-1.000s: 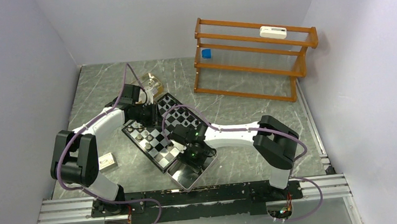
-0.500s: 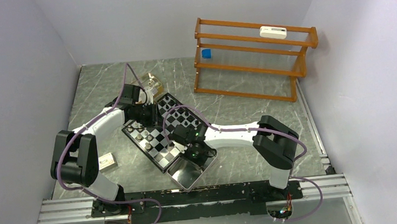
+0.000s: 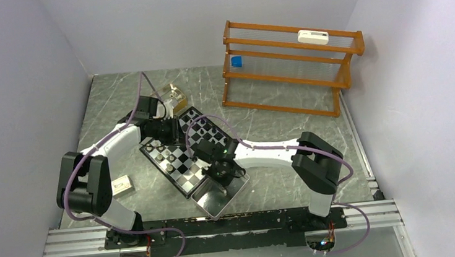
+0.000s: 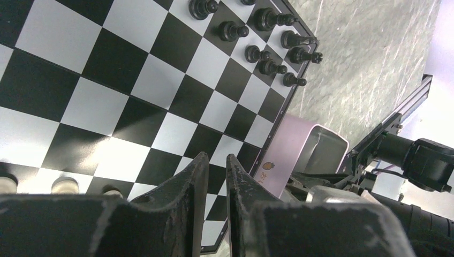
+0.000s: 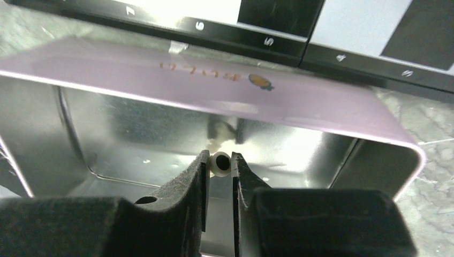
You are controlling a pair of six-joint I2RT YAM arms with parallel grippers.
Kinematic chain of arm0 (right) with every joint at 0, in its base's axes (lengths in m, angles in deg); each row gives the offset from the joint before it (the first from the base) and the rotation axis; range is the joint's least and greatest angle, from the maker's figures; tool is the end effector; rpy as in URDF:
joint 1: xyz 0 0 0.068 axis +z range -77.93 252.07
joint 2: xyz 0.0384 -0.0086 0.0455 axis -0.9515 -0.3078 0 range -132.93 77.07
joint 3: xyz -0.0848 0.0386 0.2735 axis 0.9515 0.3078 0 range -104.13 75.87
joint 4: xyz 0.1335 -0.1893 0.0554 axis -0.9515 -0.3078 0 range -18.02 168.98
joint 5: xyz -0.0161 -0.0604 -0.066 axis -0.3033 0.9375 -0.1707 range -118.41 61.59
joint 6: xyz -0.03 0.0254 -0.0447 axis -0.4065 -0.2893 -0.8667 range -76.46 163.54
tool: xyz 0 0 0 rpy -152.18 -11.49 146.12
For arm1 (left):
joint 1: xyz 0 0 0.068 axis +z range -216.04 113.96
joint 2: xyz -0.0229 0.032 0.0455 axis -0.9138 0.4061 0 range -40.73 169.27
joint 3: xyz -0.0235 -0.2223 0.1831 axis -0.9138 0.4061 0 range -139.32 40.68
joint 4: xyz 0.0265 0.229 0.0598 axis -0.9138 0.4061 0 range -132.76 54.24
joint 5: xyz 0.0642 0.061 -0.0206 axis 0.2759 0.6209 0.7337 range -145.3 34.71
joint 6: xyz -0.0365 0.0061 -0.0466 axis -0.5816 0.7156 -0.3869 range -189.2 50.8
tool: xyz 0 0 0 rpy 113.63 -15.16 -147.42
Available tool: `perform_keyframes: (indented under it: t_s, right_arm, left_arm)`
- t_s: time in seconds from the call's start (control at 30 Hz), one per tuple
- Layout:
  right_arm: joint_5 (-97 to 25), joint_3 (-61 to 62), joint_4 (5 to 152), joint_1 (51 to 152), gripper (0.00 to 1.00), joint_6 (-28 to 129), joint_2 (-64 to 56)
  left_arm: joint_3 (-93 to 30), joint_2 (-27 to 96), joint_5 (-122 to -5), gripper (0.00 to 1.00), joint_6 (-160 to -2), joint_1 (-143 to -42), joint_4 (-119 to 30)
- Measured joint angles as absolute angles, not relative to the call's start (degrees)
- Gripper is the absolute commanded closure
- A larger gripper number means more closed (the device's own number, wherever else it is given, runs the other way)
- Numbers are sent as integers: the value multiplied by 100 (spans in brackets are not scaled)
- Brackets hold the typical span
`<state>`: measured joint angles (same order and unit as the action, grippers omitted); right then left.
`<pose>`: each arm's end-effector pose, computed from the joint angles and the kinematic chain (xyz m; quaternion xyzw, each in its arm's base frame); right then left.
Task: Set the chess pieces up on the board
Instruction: Pick up the chess piece from the storage box, then place the chess piece on the chessboard.
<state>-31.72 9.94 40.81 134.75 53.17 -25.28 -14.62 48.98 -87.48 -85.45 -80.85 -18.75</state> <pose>0.1465 0.2888 0.1920 -0.4458 0.8846 0.1022 0.0914 0.2763 -0.0971 0.2248 0.0638 0.9254 -0.3270 0.1805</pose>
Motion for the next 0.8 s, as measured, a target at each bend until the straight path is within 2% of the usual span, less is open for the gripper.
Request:
perform_keyframes:
  t_s: [0.43, 0.8]
  right_arm:
    - [-3712, 909, 4754, 12631, 92, 6681, -1984]
    - [-4134, 1108, 6308, 11606, 92, 8873, -1157]
  left_arm:
    - [-1382, 4385, -9137, 77, -8870, -7982, -1962]
    - [-1189, 3285, -10138, 68, -9574, -7969, -2697]
